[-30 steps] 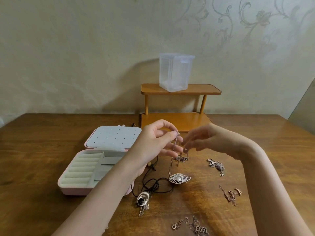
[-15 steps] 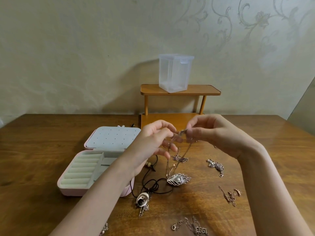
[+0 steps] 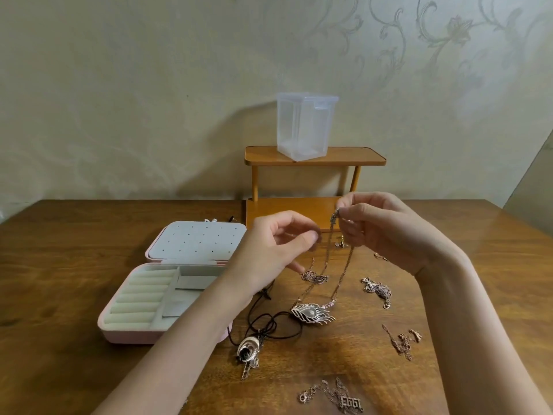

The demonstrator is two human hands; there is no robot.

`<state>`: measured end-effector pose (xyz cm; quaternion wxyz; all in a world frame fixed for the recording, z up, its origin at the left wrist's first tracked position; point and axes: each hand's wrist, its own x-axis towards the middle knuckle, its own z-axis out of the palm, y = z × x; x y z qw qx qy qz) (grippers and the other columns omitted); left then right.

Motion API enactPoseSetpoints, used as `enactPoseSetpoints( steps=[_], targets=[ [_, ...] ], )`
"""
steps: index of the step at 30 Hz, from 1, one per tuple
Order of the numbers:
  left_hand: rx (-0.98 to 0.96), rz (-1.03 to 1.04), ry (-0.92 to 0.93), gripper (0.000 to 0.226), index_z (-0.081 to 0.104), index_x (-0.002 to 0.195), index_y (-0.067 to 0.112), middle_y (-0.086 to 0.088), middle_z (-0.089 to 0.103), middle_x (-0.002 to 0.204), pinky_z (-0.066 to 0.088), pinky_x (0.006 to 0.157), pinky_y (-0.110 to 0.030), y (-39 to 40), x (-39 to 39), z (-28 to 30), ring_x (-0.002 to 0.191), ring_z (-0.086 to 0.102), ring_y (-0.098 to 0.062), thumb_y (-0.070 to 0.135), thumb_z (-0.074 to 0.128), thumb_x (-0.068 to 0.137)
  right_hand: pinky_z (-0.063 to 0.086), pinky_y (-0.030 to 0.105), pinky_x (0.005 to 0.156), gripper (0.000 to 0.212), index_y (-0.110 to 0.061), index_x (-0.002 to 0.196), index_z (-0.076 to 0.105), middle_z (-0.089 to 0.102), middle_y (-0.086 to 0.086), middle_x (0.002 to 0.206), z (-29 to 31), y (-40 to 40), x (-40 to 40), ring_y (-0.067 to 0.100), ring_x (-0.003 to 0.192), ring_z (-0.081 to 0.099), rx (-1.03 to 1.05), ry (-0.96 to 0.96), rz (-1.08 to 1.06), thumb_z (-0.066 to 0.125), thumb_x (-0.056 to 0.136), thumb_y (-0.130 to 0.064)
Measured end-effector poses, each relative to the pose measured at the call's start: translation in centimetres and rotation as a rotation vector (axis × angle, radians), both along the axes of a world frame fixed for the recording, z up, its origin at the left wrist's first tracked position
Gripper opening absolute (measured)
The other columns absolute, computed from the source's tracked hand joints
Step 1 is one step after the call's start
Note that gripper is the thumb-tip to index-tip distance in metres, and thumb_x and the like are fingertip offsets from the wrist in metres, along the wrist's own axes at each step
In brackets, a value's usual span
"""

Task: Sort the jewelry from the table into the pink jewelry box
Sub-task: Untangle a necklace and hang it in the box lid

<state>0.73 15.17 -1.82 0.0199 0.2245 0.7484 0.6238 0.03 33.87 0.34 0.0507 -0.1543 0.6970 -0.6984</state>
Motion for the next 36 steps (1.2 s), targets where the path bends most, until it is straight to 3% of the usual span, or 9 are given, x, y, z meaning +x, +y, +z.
enactPoseSetpoints(
  steps=[3,10,16,19,24,28,32,36],
  targets=[
    [0.061,0.054,0.028,0.007,0.068,0.084,0.019,0.006,0.07,0.076,0.051,0.05,-0.019,0.2,0.2,0.0,0.073,0.066,-0.007,0.013,0.064,0.085,0.031,0.022,0.05,0.007,-0.006,0.076,0.057,0.047,0.001,0.054,0.0,-0.5,0.1,0.011,0.05,0.039,0.031,-0.006,0.028,0.057,0.075,-0.013],
    [0.278,0.007,-0.284,0.008,0.07,0.085,0.011,-0.002,0.072,0.076,0.047,0.048,-0.013,0.5,0.3,-0.1,0.07,0.068,-0.007,0.017,0.067,0.08,0.043,0.017,0.051,0.01,-0.004,0.079,0.059,0.054,0.007,0.062,-0.1,-1.1,0.1,0.012,0.053,0.048,0.066,-0.01,0.095,0.058,0.076,-0.013],
    [0.285,0.033,-0.264,0.002,0.068,0.082,0.012,-0.001,0.071,0.074,0.046,0.046,-0.014,0.2,0.0,-0.1,0.068,0.067,-0.007,0.011,0.066,0.082,0.048,0.02,0.058,0.011,-0.003,0.08,0.062,0.06,0.009,0.069,-0.2,-1.1,0.2,0.014,0.062,0.056,0.085,-0.017,0.149,0.06,0.079,-0.014],
    [0.242,0.061,-0.201,0.007,0.067,0.078,0.014,0.0,0.069,0.069,0.045,0.045,-0.015,0.0,-0.3,-0.3,0.066,0.065,-0.006,0.009,0.065,0.083,0.055,0.025,0.065,0.015,-0.004,0.08,0.068,0.067,0.015,0.078,0.1,-0.8,0.4,0.021,0.07,0.064,0.11,-0.019,0.099,0.066,0.081,-0.02],
    [0.095,0.091,-0.095,0.013,0.065,0.074,0.016,0.001,0.064,0.066,0.045,0.045,-0.017,0.0,-0.6,-0.5,0.062,0.062,-0.005,0.006,0.065,0.082,0.056,0.023,0.058,0.021,-0.001,0.084,0.071,0.071,0.013,0.074,0.2,-1.5,0.4,0.018,0.065,0.068,0.175,0.04,-0.007,0.067,0.069,-0.016],
    [-0.016,0.093,-0.064,0.012,0.064,0.075,0.017,0.001,0.063,0.067,0.048,0.046,-0.018,-0.1,-0.7,-0.7,0.063,0.061,-0.007,0.007,0.065,0.082,0.056,0.022,0.06,0.008,-0.001,0.081,0.071,0.071,0.015,0.072,0.5,-1.8,0.5,0.018,0.065,0.068,0.353,0.114,-0.039,0.067,0.077,-0.005],
    [-0.178,0.149,0.066,0.007,0.066,0.075,0.019,0.002,0.064,0.068,0.055,0.058,-0.035,-0.4,-1.0,-0.8,0.065,0.065,-0.021,0.013,0.068,0.077,0.056,0.022,0.06,0.006,-0.003,0.082,0.072,0.071,0.012,0.07,0.7,-2.1,0.6,0.019,0.064,0.068,0.471,0.17,-0.016,0.068,0.078,-0.006],
    [-0.255,0.139,0.142,0.006,0.065,0.074,0.019,0.004,0.064,0.069,0.055,0.057,-0.033,-0.5,-0.9,-0.7,0.065,0.064,-0.019,0.015,0.068,0.078,0.057,0.024,0.061,0.006,-0.004,0.082,0.072,0.071,0.013,0.07,0.6,-2.4,0.5,0.02,0.062,0.069,0.545,0.198,-0.004,0.069,0.078,-0.006]
  ],
)
